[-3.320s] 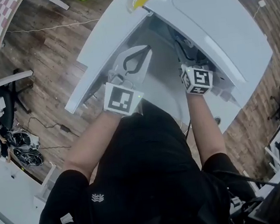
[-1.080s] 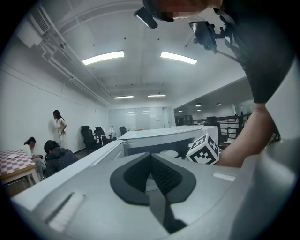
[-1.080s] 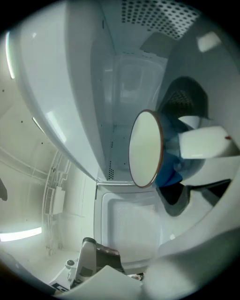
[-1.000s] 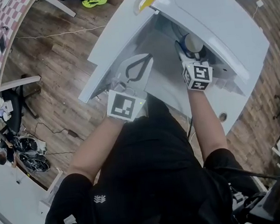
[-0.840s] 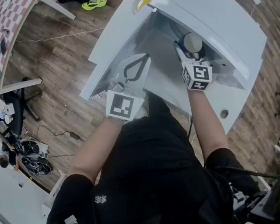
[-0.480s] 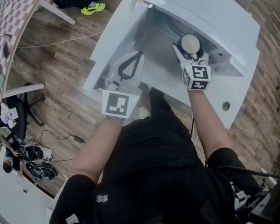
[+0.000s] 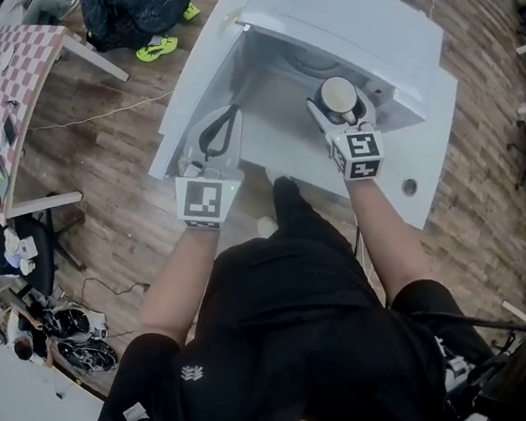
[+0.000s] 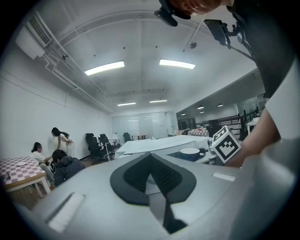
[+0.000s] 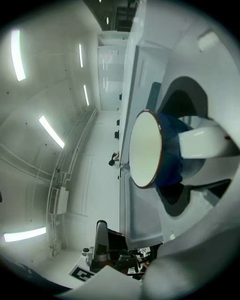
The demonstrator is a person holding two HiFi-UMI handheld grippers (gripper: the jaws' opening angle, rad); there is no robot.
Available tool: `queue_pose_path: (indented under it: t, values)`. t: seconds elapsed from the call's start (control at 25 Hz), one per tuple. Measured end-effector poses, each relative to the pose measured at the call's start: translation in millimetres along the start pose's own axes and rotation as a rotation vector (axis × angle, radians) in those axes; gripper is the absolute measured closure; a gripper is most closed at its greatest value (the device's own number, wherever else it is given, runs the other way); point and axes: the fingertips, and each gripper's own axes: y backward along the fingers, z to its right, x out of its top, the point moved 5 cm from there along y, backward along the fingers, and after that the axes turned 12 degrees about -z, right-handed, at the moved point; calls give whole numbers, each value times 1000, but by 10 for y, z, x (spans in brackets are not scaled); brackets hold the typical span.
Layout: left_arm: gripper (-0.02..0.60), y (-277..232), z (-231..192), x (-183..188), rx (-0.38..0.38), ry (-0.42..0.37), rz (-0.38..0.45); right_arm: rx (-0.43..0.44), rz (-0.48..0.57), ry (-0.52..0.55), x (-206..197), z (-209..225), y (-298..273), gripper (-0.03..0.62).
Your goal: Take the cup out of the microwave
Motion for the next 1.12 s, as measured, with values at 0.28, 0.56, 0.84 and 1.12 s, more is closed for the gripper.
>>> queue_pose_path:
  t: [0.28,0.56,0.84,1.12]
  values:
    - [580,78,-56,144,16,-8,21,11,-1,-14,142,39,278,195]
    - [579,131,-121,232,26,-18,34,40,24,-16,390,69,501,195]
    - [578,195,-166,431,43,-20,53,63,37,6,671,122,750,195]
    - [578,301,-317,674,72,-43,75,78,43,15,905,168,962,195]
